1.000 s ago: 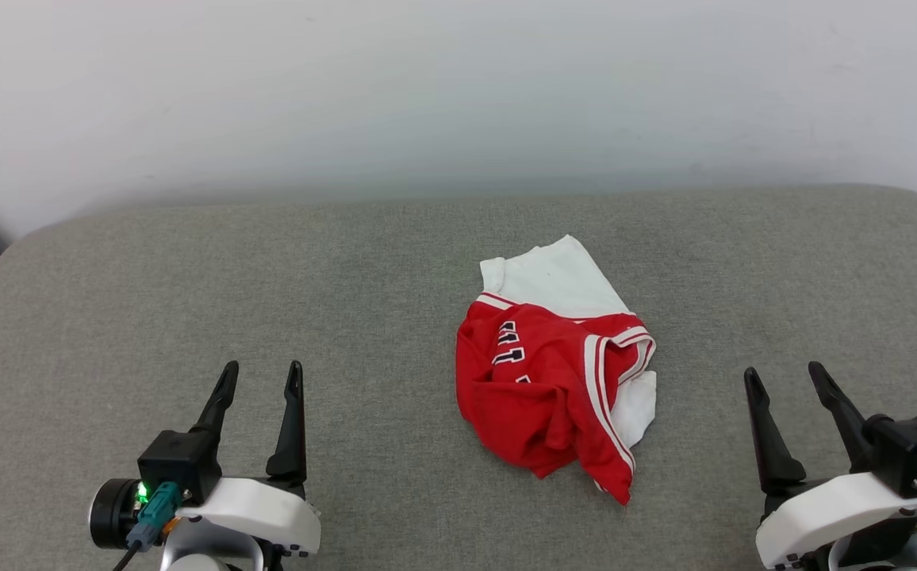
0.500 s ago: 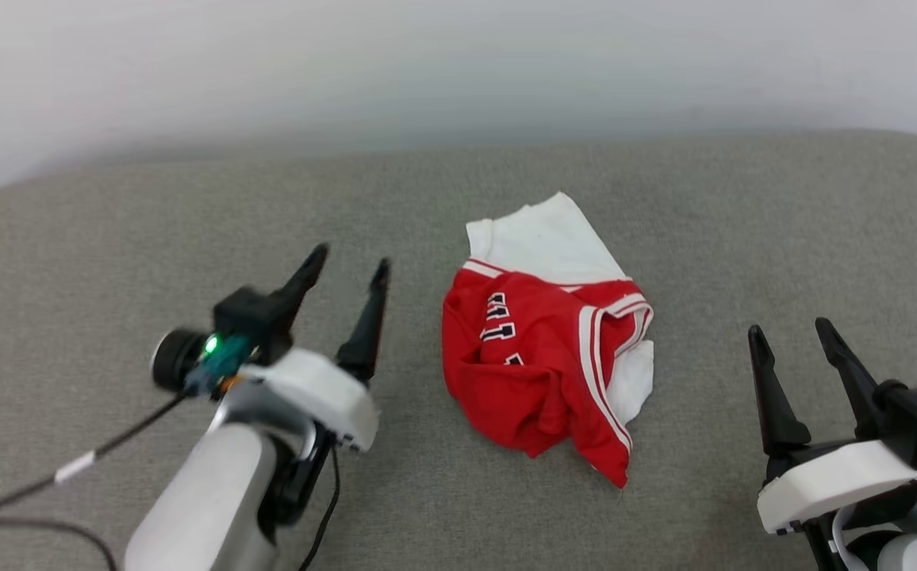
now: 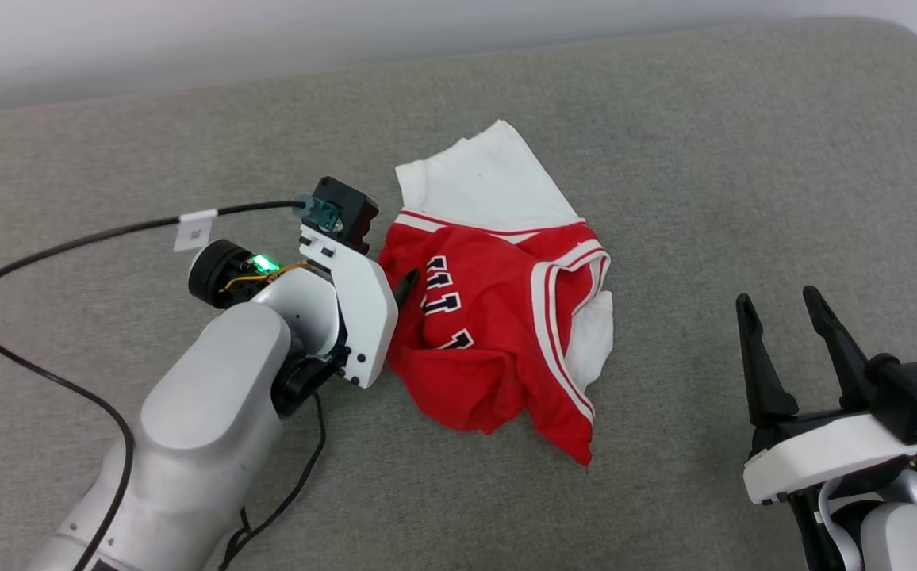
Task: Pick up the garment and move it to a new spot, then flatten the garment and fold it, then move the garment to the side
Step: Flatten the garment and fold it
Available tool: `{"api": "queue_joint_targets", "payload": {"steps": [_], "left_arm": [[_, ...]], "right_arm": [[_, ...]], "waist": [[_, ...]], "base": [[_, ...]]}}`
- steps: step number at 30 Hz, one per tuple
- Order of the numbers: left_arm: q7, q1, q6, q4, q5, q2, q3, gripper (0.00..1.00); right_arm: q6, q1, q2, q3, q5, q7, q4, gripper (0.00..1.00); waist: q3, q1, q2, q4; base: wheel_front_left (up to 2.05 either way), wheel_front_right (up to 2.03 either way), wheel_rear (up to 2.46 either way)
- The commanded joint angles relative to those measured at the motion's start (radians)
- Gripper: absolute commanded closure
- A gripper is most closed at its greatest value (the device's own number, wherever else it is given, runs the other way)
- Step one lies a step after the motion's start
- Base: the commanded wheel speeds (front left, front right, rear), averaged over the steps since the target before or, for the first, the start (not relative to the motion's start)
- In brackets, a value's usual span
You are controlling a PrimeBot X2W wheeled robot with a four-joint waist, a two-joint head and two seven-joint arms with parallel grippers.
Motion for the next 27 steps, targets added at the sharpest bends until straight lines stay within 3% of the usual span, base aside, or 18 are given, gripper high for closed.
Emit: {"api": "queue_joint_targets", "payload": {"steps": [1,9,10,11,12,15,20,27], "left_arm": [[0.038,-0.024,-0.005,0.027,-0.014,0.013,-0.025,0.0],[0.268,-0.063,-0.007,0.114,-0.154,0.054,-0.235,0.0],[0.283,-0.067,-0.008,0.117,-0.171,0.056,-0.253,0.51],[0.293,-0.066,-0.008,0.119,-0.191,0.055,-0.27,0.68],[0.292,-0.067,-0.009,0.117,-0.203,0.055,-0.282,1.0],[0.238,-0.095,-0.007,0.117,-0.204,0.066,-0.301,1.0],[0.06,-0.15,0.01,0.11,-0.164,0.067,-0.269,1.0],[-0.136,-0.072,0.096,0.005,-0.146,0.095,-0.215,1.0]], "right_arm": [[-0.001,-0.017,0.001,0.005,0.005,-0.01,0.006,0.0],[-0.001,-0.036,0.001,0.025,0.028,-0.038,0.048,0.0],[-0.001,-0.039,0.001,0.026,0.03,-0.041,0.053,0.0],[-0.001,-0.041,0.001,0.027,0.03,-0.044,0.056,0.0],[-0.001,-0.042,0.001,0.027,0.031,-0.046,0.059,0.0],[-0.001,-0.043,0.001,0.026,0.033,-0.049,0.071,0.0],[-0.001,-0.022,0.001,0.008,0.021,-0.041,0.079,0.0],[-0.001,-0.001,0.001,-0.007,0.0,-0.017,0.067,0.0]], "waist": [[0.026,-0.0002,0.0,-0.025],[0.056,-0.0002,0.0,-0.059],[0.057,-0.0002,0.0,-0.062],[0.057,-0.0002,0.0,-0.064],[0.057,-0.0002,0.0,-0.066],[0.051,-0.0002,0.0,-0.068],[0.02,-0.0002,0.0,-0.034],[-0.052,-0.0002,0.0,0.058]], "base": [[0.0,0.0,0.0],[0.0,0.0,0.0],[0.0,0.0,0.0],[0.0,0.0,0.0],[0.0,0.0,0.0],[0.0,0.0,0.0],[0.0,0.0,0.0],[0.0,0.0,0.0]]}}
